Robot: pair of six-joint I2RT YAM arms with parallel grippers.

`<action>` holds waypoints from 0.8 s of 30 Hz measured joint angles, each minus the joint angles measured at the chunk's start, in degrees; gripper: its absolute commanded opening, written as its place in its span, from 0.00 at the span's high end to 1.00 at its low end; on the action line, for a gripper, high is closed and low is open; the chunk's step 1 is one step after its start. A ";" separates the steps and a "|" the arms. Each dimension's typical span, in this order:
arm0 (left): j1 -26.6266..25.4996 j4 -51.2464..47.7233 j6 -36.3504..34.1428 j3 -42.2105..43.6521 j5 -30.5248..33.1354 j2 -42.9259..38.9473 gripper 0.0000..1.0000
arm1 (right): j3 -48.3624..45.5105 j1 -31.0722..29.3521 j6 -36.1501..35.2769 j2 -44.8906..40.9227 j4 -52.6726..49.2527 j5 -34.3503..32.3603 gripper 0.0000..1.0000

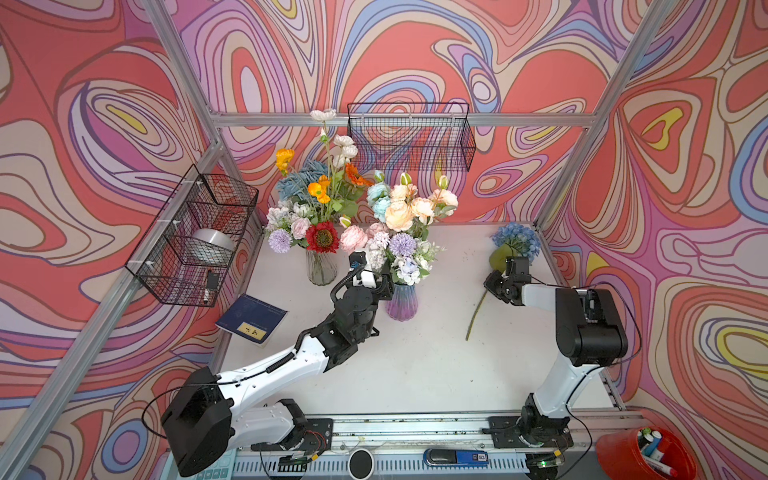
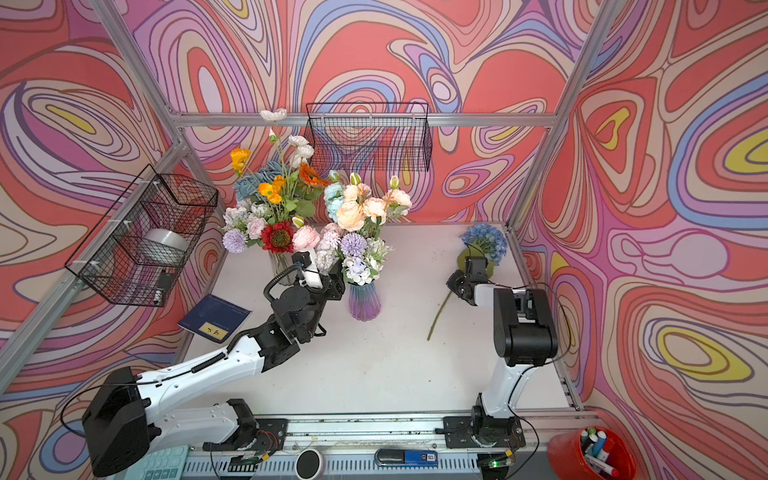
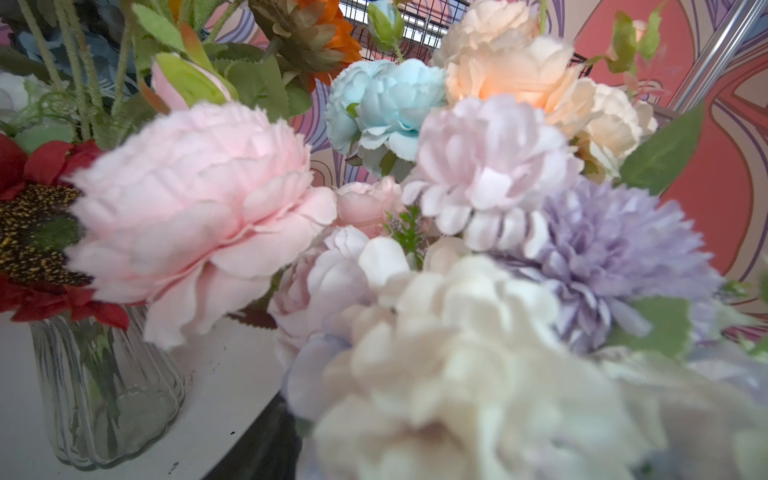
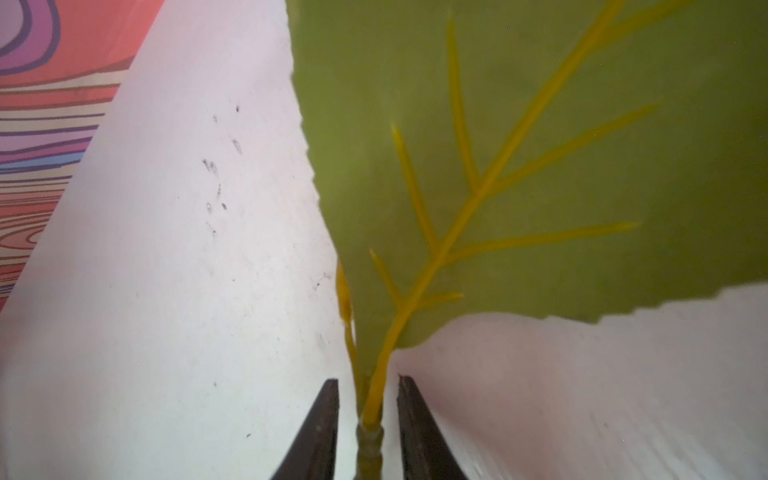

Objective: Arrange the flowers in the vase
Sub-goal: 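Close the right gripper on the blue hydrangea stem below its leaves, then lift the blue hydrangea upright with the right gripper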

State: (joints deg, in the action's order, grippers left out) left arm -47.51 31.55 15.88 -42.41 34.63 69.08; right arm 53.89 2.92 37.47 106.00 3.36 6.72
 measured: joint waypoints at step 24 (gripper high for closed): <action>1.16 0.00 0.92 0.70 0.13 -0.74 0.36 | -5.68 -0.02 -4.04 -26.05 4.13 1.20 1.00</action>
State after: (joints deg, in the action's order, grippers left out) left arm -46.35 31.55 16.80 -41.71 34.76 68.34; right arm 48.21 2.90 33.43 79.94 7.49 7.92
